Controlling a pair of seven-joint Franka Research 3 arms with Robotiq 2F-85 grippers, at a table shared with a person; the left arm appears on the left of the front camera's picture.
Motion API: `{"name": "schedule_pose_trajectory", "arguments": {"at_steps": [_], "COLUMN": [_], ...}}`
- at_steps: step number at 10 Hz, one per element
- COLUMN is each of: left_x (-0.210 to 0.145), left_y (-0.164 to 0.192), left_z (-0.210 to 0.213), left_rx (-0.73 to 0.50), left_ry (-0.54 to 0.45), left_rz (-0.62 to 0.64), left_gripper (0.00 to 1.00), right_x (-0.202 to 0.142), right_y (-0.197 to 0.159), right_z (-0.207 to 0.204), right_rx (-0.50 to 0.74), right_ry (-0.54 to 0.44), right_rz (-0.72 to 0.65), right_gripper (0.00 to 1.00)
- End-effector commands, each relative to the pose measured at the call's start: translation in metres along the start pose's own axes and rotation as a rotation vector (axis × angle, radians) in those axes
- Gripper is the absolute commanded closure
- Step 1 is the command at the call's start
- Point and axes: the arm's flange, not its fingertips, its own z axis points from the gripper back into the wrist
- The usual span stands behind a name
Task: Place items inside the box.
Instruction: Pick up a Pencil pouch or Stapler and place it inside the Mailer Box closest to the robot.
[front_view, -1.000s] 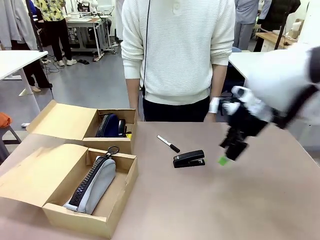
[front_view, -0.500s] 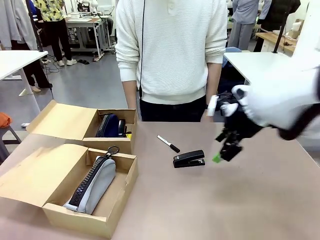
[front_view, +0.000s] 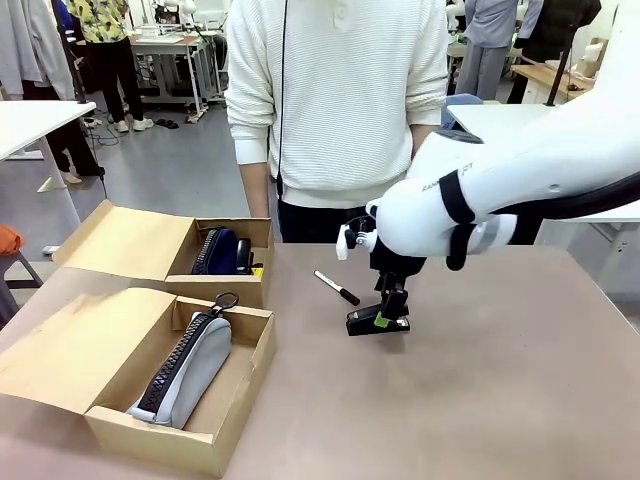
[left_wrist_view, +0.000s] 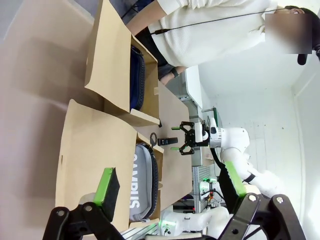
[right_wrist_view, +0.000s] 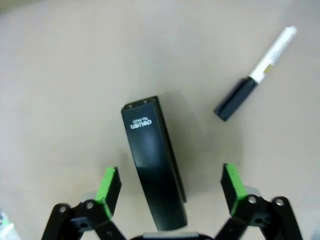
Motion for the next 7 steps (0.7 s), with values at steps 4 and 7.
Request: {"name": "schedule_pose_trajectory", "arguments": {"at_steps": [4, 7], "left_x": [-0.0010, -0.0010], "left_y": [-0.0003, -0.0003], "left_z": [0.0001, 0.0001], "left_rx": [-0.019, -0.019], "left_ry": [-0.009, -0.009], "left_rz": [-0.016, -0.016], "left_gripper": [0.00, 0.00], "right_x": [0.0126, 0.0143], "right_y": [-0.0012, -0.0002], "right_z": [-0.0001, -0.0057], "right_rx": [0.091, 0.109], "right_ry": [0.050, 0.088], "right_rz": [0.022, 0.023], "right_gripper": [0.00, 1.00]}}
